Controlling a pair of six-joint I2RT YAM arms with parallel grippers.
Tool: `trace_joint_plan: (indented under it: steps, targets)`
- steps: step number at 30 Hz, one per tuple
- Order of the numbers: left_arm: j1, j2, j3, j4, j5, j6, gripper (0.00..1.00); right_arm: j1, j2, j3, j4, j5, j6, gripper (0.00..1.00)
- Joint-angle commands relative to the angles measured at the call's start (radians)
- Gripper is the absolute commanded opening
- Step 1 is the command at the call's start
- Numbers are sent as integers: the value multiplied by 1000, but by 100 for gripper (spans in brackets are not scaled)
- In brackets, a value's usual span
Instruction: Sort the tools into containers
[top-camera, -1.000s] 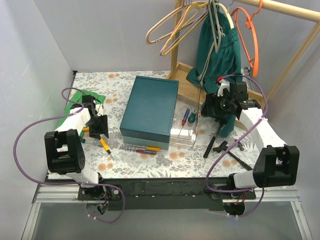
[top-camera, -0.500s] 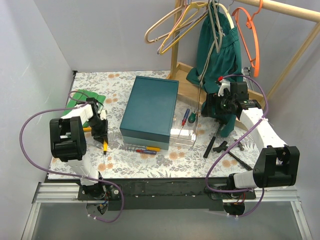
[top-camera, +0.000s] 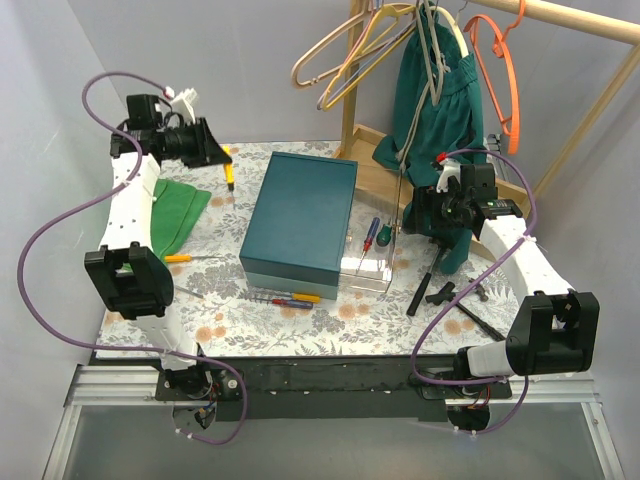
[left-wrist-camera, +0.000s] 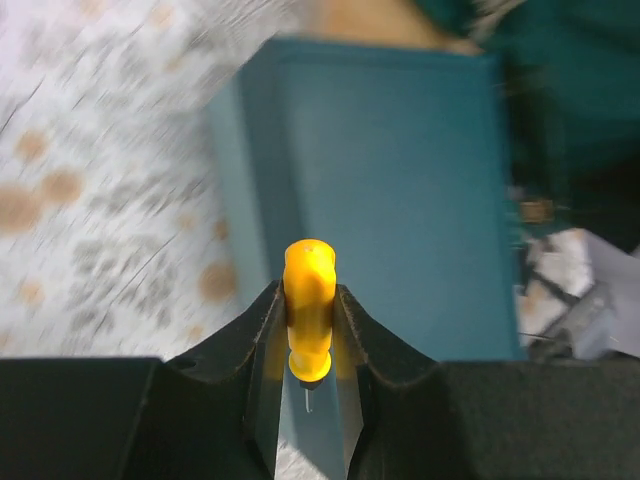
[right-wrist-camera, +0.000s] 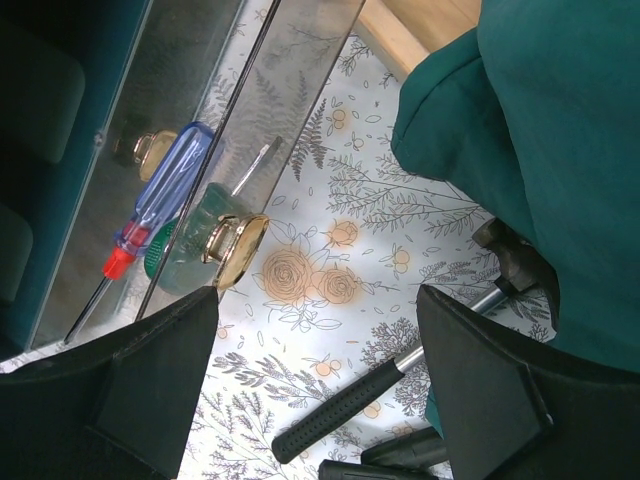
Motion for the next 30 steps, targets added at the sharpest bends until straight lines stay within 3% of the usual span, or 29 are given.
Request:
trace_joint_plan:
  steps: [1, 4, 9, 17, 21, 22, 26, 30]
  targets:
    - [-33, 1, 126, 133, 519, -126, 0, -8, -35, 7, 32, 15, -42, 88]
    - [-182, 53, 189, 180, 552, -152, 0, -11, -43, -5, 30, 22, -43, 88]
    - [-413, 107, 150, 298, 595, -252, 0, -10, -52, -11, 23, 28, -50, 88]
    - [-546, 271, 272, 337, 528, -298, 2, -13, -83, -37, 17, 35, -57, 88]
    - [-576, 318, 254, 337, 517, -303, 22, -13, -95, -58, 20, 40, -56, 88]
    - [-579, 320, 246, 335, 505, -303, 38, -13, -98, -59, 20, 38, -57, 88]
    - [-576, 306, 280, 273, 402, -246, 65, -14, -94, -57, 23, 37, -57, 88]
    - [-502, 252, 311, 208, 339, -189, 72, -14, -91, -65, 30, 37, -57, 88]
